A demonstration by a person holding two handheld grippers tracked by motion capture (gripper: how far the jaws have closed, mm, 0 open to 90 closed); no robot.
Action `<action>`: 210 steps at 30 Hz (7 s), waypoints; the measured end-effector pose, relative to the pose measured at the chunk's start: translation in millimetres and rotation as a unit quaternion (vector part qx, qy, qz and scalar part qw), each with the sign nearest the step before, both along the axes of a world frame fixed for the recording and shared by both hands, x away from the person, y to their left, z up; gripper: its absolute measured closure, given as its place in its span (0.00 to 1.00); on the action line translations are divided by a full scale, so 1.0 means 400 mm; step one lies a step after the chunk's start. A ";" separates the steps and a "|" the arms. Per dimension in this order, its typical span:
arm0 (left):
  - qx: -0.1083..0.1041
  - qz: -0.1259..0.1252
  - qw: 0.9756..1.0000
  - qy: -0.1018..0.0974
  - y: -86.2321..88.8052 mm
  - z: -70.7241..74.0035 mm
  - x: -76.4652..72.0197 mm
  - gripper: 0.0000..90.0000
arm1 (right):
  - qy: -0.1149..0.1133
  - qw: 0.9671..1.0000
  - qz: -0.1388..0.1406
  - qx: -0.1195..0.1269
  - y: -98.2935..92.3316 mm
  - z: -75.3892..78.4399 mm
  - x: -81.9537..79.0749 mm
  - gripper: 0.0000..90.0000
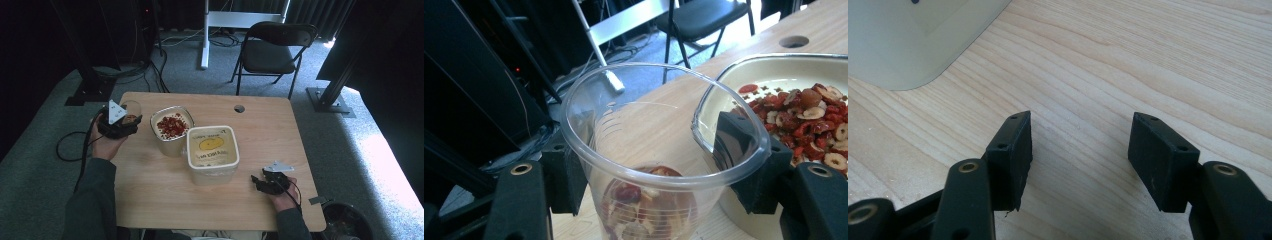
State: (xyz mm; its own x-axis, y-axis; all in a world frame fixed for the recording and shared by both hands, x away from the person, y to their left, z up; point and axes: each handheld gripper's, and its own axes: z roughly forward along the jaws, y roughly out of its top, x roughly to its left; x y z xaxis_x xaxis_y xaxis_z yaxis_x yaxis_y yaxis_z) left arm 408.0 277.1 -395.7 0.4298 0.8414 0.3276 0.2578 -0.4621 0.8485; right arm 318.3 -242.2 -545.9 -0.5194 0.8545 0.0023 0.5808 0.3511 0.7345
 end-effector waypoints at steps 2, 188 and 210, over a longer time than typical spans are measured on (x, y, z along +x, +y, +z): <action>0.010 -0.003 1.000 0.000 -0.005 0.006 0.004 0.39 | 0.000 1.000 0.000 0.000 0.000 0.000 0.000 0.47; 0.573 -0.042 0.817 -0.054 -0.272 -0.027 0.045 0.41 | -0.002 1.000 0.000 0.002 -0.003 -0.001 -0.001 0.48; 0.536 -0.045 0.840 -0.065 -0.281 -0.002 0.039 0.42 | -0.002 1.000 0.000 0.002 -0.002 -0.001 -0.001 0.48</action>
